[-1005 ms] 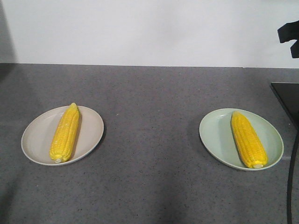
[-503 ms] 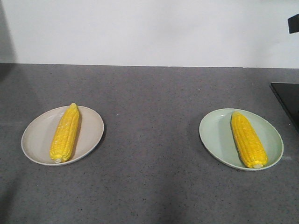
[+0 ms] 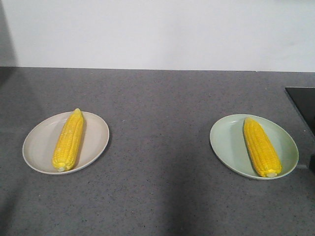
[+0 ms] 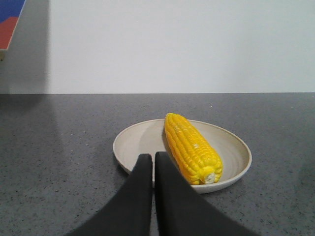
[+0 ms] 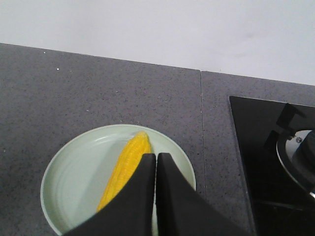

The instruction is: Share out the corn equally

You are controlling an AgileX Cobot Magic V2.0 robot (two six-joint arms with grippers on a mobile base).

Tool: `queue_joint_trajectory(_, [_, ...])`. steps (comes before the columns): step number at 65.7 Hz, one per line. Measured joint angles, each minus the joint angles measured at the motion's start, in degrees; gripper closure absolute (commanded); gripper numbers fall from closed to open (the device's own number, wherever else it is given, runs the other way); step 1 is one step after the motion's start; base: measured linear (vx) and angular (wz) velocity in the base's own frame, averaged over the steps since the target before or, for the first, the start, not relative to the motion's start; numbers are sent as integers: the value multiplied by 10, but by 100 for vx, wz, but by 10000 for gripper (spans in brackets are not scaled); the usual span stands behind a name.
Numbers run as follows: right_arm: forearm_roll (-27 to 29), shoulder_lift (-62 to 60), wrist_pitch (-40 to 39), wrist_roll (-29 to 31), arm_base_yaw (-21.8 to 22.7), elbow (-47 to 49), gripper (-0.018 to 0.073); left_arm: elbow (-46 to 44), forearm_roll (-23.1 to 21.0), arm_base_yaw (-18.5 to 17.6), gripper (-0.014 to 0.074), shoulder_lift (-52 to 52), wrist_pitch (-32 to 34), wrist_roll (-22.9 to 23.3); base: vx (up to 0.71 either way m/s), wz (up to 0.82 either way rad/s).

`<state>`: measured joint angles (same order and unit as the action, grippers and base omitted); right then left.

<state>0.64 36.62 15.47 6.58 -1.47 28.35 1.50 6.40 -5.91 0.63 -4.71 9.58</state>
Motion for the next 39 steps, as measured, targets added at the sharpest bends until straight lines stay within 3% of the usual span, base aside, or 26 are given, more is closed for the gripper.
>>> queue_joint_trajectory(17, [0, -157, -180, -2, 0, -223, 567, 0, 0, 0, 602, 0, 0, 0, 0, 0])
queue_joint_trajectory(39, [2, -308, -199, -26, 0, -300, 567, 0, 0, 0, 602, 0, 0, 0, 0, 0])
